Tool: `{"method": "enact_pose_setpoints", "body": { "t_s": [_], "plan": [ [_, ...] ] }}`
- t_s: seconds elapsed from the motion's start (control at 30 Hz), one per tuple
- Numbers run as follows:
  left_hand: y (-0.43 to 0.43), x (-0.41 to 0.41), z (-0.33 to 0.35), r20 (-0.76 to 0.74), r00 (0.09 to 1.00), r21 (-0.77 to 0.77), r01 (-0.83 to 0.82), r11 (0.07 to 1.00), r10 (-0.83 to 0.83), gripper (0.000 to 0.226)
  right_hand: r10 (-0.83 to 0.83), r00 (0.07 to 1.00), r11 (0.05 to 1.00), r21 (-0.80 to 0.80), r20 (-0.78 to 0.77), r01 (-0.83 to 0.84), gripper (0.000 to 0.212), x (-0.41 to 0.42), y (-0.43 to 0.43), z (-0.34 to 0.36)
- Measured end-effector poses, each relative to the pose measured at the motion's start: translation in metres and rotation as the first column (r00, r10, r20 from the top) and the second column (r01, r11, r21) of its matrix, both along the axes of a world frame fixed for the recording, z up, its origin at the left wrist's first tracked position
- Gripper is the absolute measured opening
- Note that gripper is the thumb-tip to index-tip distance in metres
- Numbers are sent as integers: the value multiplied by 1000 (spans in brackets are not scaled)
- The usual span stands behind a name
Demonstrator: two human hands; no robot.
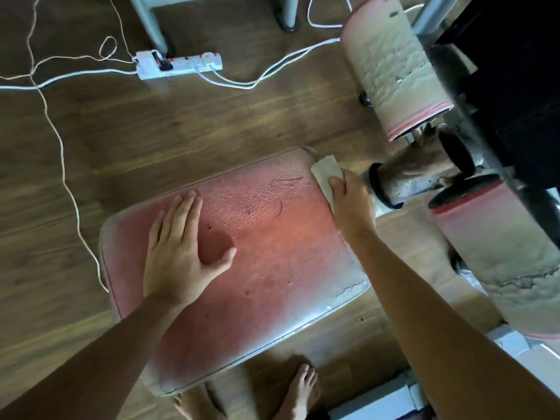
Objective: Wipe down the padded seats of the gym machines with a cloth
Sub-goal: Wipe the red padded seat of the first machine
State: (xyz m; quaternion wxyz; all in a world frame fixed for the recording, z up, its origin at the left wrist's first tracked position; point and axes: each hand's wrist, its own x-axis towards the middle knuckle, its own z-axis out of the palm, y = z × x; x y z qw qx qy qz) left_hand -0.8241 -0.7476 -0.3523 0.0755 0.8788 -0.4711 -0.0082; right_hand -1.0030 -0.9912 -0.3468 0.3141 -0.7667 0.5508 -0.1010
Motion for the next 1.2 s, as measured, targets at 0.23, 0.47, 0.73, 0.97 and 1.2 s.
{"method": "enact_pose_setpoints", "body": {
  "t_s": [0.23, 0.47, 0.73, 0.97, 1.2],
  "plan": [
    [-1, 0, 0, 13, 1000, 6, 14, 1000, -14, 100, -21, 999, 999, -31, 39, 22, 36, -59, 46, 9],
    [0, 1, 0, 3, 1000, 7, 20, 1000, -20, 99, -58, 996, 998, 27, -64, 59, 32, -19, 14, 4],
    [0, 2, 0, -9, 1000, -41, 16, 999, -16, 98, 20, 999, 999, 51, -30, -19, 34, 55, -27, 10],
    [1, 2, 2, -41, 999, -20, 8, 1000, -9, 99, 52, 997, 997, -56, -58, -55, 38, 0, 2, -1],
    [0, 3, 1, -41, 999, 9, 12, 1000, -11, 100, 11, 995, 998, 58, -103, -5, 43, 57, -34, -3]
  ]
}}
